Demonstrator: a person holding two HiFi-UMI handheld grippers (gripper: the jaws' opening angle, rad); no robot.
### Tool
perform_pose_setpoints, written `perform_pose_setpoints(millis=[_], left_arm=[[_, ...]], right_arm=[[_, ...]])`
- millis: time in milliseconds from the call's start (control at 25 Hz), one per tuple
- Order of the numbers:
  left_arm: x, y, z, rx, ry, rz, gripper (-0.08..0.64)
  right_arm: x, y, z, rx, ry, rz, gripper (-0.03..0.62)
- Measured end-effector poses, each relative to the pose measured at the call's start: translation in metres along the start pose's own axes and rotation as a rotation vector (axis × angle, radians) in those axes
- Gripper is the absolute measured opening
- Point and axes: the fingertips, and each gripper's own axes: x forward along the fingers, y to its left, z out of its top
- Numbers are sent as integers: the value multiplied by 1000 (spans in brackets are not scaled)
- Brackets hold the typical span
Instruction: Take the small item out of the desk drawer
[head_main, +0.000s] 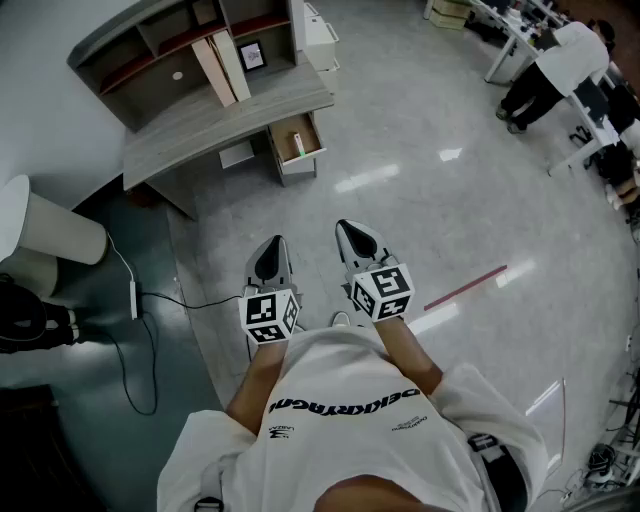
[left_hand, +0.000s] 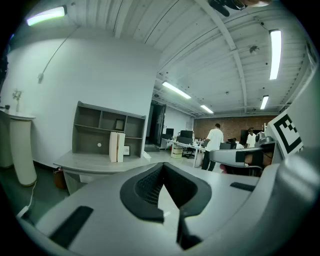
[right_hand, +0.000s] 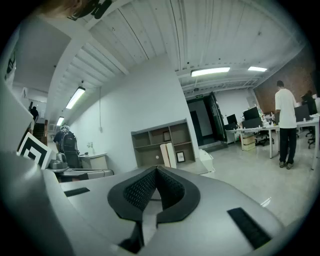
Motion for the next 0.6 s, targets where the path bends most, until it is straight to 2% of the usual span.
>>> perform_pose_setpoints(millis=[320, 600], left_arm=[[6, -16, -9, 1, -15, 40, 15], [14, -16, -18, -2, 2, 61, 15]], right_arm=[[-13, -25, -15, 48, 14, 8, 32], [-1, -25, -15, 20, 11, 49, 32]])
